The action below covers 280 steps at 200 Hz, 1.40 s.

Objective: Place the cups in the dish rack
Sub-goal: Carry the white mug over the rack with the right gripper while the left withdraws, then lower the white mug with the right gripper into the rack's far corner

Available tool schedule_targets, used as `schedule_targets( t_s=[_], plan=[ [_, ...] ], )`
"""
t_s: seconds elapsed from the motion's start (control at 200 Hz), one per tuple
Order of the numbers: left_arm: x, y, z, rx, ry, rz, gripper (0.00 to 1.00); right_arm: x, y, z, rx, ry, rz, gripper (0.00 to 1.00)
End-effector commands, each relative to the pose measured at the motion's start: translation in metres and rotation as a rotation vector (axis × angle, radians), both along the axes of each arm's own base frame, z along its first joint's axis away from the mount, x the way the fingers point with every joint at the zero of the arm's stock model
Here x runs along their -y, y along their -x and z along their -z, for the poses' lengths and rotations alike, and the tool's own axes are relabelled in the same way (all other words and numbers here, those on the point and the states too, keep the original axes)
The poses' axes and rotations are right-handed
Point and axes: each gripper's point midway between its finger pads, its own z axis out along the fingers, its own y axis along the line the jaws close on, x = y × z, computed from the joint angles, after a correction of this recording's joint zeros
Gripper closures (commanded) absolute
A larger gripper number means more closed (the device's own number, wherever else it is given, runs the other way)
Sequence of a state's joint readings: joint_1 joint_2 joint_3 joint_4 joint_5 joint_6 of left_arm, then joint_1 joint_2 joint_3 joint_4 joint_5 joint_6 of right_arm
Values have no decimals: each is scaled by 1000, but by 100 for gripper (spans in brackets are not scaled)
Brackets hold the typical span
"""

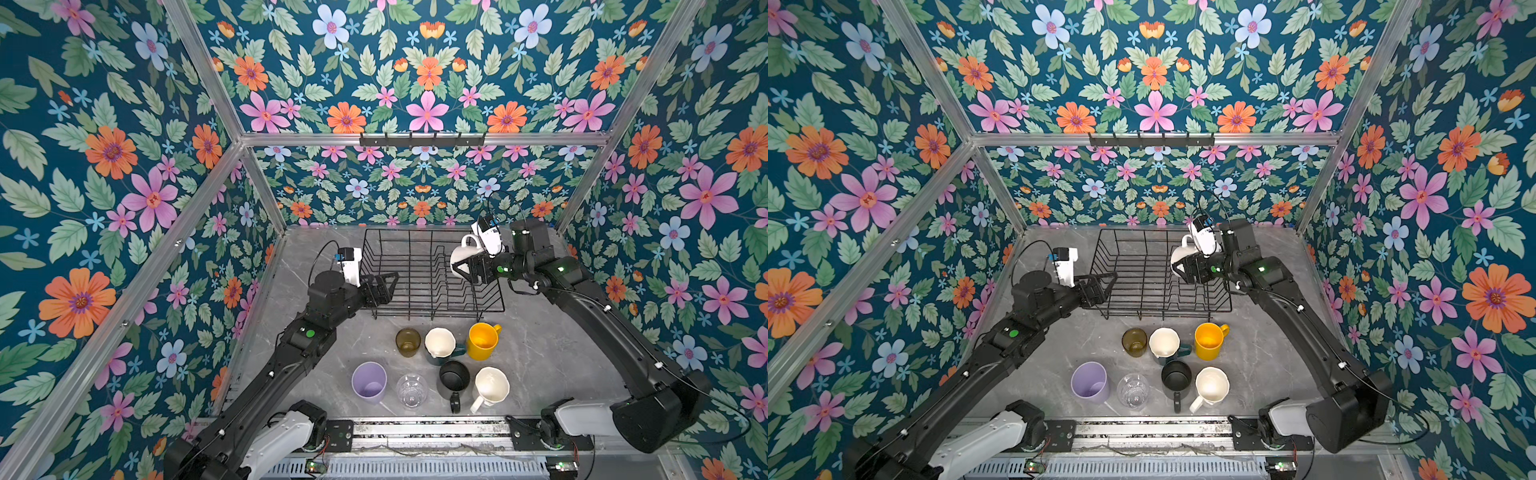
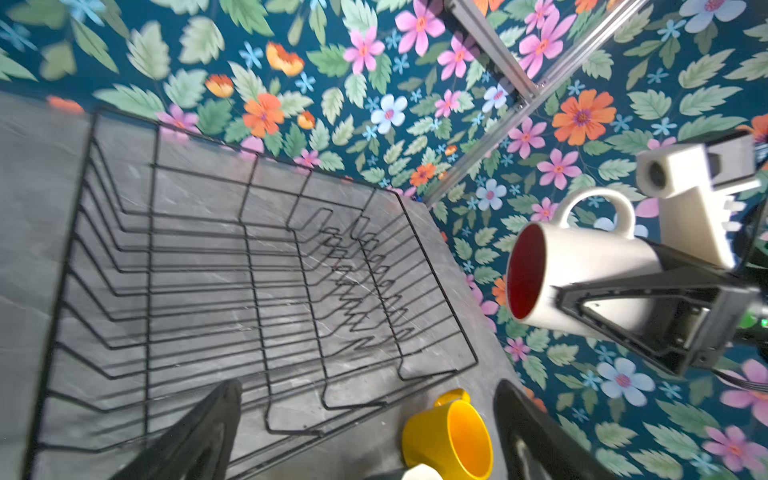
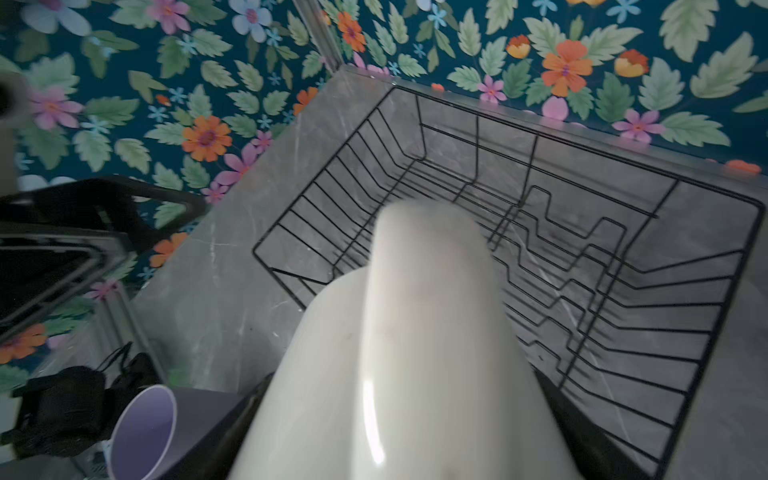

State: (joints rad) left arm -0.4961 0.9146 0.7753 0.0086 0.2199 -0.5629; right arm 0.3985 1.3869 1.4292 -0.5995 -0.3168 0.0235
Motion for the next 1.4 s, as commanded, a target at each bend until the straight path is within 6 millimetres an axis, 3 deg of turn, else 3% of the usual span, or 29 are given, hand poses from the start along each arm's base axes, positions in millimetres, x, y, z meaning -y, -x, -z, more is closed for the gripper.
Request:
schedule_targets(
  t_s=[0.0,0.285,0.315,0.71,1.395],
  plan=[
    [-28,-4,-12,94,-74,-133,0,19,-15,14,-4,143,77,100],
    [-53,11,-29,192,-106,-211,0,32,-54,41,-39,394,77,100],
    [-54,12,-29,194,-109,-212,0,33,-61,54,-68,424,72,100],
    [-55,10,-25,183,-144,-215,0,38,-102,83,-149,463,11,100],
    [-54,6,-22,163,-158,-220,0,44,-140,125,-250,505,34,100]
  ],
)
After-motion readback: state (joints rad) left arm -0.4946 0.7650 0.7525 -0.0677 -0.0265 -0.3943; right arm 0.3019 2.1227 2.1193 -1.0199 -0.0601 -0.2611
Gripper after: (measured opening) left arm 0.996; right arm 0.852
